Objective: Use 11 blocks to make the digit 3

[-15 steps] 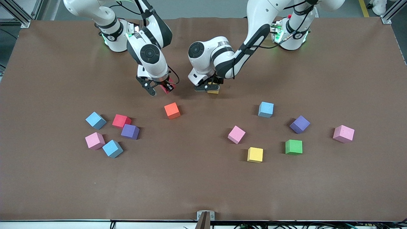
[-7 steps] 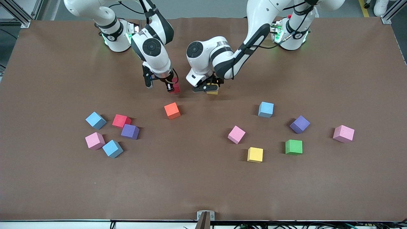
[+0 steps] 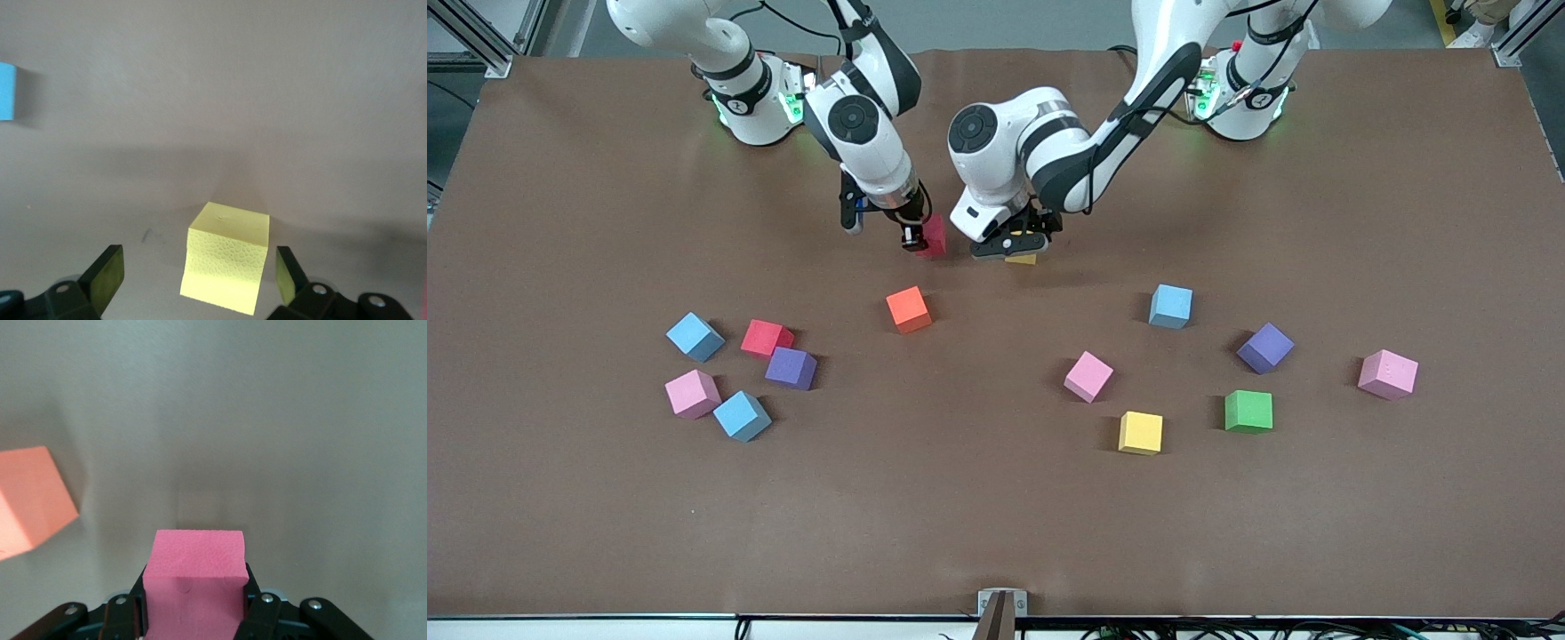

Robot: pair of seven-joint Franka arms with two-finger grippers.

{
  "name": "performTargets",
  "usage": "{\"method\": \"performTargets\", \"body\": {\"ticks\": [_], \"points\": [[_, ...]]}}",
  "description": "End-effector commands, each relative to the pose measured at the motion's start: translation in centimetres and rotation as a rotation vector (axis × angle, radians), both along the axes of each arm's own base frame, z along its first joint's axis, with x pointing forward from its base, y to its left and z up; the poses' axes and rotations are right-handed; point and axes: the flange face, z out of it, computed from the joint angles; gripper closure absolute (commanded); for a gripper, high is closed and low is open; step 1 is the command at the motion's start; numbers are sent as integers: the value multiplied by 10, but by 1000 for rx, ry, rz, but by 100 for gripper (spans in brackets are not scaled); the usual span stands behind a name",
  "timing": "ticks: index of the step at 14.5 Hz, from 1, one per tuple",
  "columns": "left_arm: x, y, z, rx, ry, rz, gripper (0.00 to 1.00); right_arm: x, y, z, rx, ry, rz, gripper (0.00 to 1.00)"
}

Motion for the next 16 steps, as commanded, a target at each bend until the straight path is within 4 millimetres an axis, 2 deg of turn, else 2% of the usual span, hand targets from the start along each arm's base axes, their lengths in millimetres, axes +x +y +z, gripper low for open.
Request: {"method": "performTargets", "body": {"ticks": [1,2,4,7,9,13,16], "points": [[32,14,45,-27,-20,84,0,-15,4,-13,-6,16,-36,61],[47,18,57,-28,-26,108,0,-19,8,-17,-10,19,-30,61],[86,43,70,-39,-39,177,0,-27,22,-19,-8,17,-40,61],[139,86,82,-55,-65,255,0,-27,48,-25,-7,17,-100,61],[171,113,92,-76,-85,315,0,-20,64,-23,3,14,-136,61],[201,153,97,-87,-91,421,0,-8,94,-30,3,3,-198,60],[220,183,90,-84,-88,524,0,-7,103,-33,-8,14,-199,60]]}}
